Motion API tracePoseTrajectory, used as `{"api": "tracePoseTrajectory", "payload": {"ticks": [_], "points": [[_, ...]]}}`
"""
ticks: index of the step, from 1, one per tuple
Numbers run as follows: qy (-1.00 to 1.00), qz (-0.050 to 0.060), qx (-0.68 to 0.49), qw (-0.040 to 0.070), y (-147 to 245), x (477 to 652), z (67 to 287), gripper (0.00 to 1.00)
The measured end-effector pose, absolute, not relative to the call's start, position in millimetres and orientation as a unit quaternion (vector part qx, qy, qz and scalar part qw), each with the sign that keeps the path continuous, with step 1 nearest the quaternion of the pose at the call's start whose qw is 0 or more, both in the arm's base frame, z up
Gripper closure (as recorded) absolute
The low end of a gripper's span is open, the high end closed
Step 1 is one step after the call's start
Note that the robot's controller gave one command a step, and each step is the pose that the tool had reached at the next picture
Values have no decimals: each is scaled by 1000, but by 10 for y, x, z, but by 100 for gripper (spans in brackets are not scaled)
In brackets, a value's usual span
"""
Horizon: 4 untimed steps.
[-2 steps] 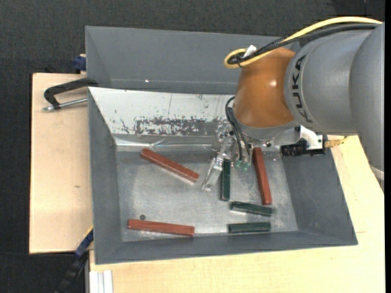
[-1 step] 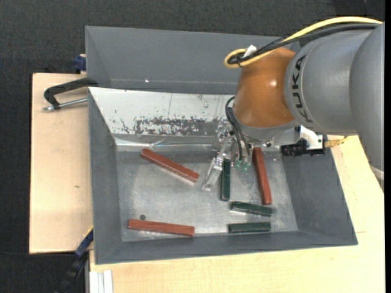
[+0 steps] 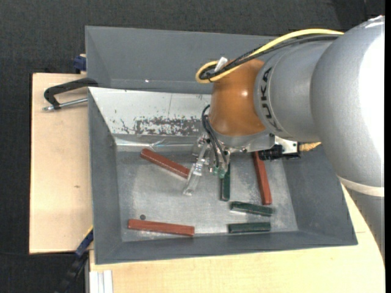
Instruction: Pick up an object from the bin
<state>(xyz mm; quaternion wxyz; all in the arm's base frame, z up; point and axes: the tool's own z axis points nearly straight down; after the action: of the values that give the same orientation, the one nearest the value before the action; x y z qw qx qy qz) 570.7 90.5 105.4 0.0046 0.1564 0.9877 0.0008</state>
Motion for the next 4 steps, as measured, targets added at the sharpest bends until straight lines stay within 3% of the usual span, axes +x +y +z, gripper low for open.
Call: {"api": "tracePoseTrajectory", "payload": {"ticks": [1,2,3,4], "points": [[985,1,170,2,847,5831,708,100],[985,1,170,2,847,5831,708,100],[984,1,178,2,952,5793,1801,100],[984,1,178,2,952,5793,1800,100]]}}
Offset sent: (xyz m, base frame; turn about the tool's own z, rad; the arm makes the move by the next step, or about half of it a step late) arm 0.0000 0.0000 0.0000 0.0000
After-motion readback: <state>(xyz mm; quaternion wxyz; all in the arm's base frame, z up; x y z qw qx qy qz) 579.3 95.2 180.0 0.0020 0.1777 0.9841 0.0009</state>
